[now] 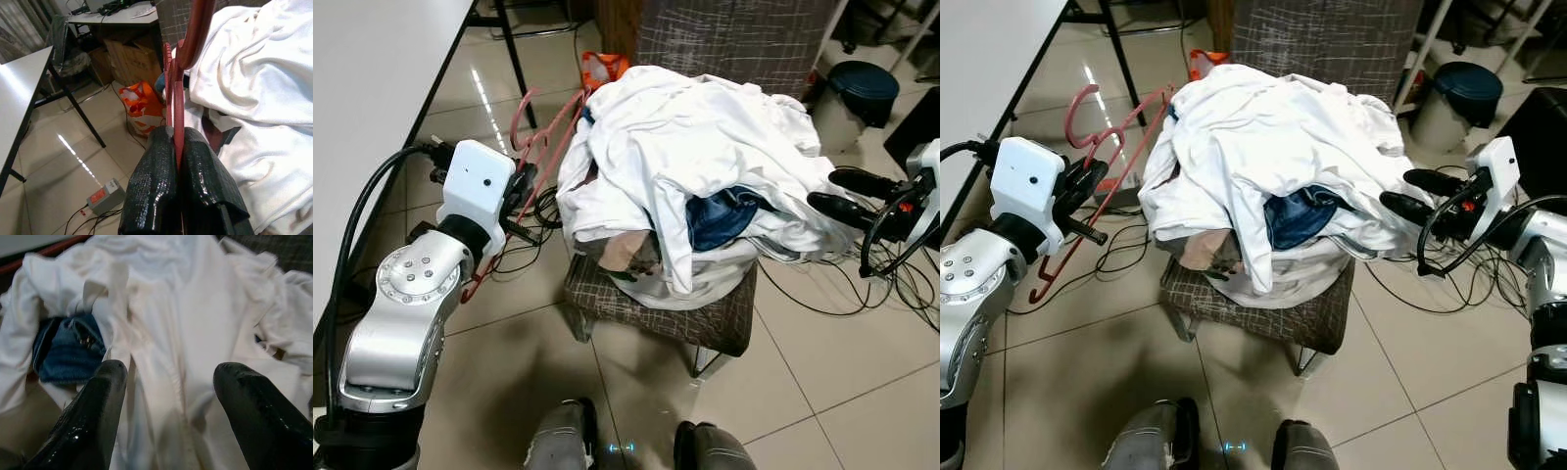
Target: Hang hanger
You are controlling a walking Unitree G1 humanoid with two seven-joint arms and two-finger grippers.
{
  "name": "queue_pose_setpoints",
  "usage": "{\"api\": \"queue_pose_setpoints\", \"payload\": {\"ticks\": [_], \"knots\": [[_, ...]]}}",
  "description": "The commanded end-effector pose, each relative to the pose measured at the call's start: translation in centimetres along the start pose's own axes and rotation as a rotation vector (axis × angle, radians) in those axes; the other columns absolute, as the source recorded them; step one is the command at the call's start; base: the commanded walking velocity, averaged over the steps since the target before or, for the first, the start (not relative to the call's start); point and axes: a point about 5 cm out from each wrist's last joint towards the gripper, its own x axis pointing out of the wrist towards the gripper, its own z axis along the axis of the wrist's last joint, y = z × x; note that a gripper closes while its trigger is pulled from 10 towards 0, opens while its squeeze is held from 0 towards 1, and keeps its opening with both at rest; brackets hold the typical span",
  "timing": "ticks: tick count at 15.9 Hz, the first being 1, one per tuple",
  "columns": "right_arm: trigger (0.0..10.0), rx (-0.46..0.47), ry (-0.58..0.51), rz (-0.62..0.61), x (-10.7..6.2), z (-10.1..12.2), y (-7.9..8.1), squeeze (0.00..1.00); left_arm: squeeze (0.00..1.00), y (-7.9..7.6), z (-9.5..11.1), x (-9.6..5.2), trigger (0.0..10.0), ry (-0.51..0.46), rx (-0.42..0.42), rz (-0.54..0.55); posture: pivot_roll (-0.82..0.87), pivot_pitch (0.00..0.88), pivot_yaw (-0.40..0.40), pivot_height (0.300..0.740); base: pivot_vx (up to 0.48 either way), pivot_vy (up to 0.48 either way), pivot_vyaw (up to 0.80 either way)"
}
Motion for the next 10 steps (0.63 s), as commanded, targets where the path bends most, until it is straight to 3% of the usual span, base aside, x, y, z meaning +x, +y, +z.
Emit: {"api": "queue_pose_setpoints", "payload": {"ticks": [1,4,5,6,8,10], "knots": [[10.0,-0.018,0.032,0.044,-0.08,-0.33,0.20,0.00,0.00,0.23,0.24,-0.36,10.0,-0.002,0.013,0.016,0.02,0.195,0.006,0.740,0.000,0.000,0.00],[9.9,-0.008,0.013,0.080,0.02,-0.26,0.43,0.00,0.00,0.34,0.25,-0.37,10.0,-0.001,0.015,0.018,0.02,0.193,0.007,0.740,0.000,0.000,0.00],[9.2,-0.008,0.038,0.074,0.02,-0.61,0.46,0.00,0.00,0.31,0.23,-0.35,10.0,0.000,0.015,0.016,0.01,0.194,0.009,0.740,0.000,0.000,0.00],[9.3,-0.009,0.047,0.064,0.03,-0.80,0.42,0.00,0.00,0.26,0.23,-0.34,10.0,-0.001,0.013,0.014,0.01,0.193,0.009,0.740,0.000,0.000,0.00],[7.9,0.000,0.026,0.018,-0.04,-0.92,0.03,0.00,0.00,0.22,0.26,-0.25,10.0,-0.003,0.013,0.010,0.01,0.194,0.011,0.740,0.000,0.000,0.00],[7.3,0.013,-0.016,-0.024,-0.11,-0.58,-0.40,0.00,0.00,0.24,0.25,-0.24,10.0,-0.002,0.013,0.010,0.02,0.195,0.011,0.740,0.000,0.000,0.00]]}}
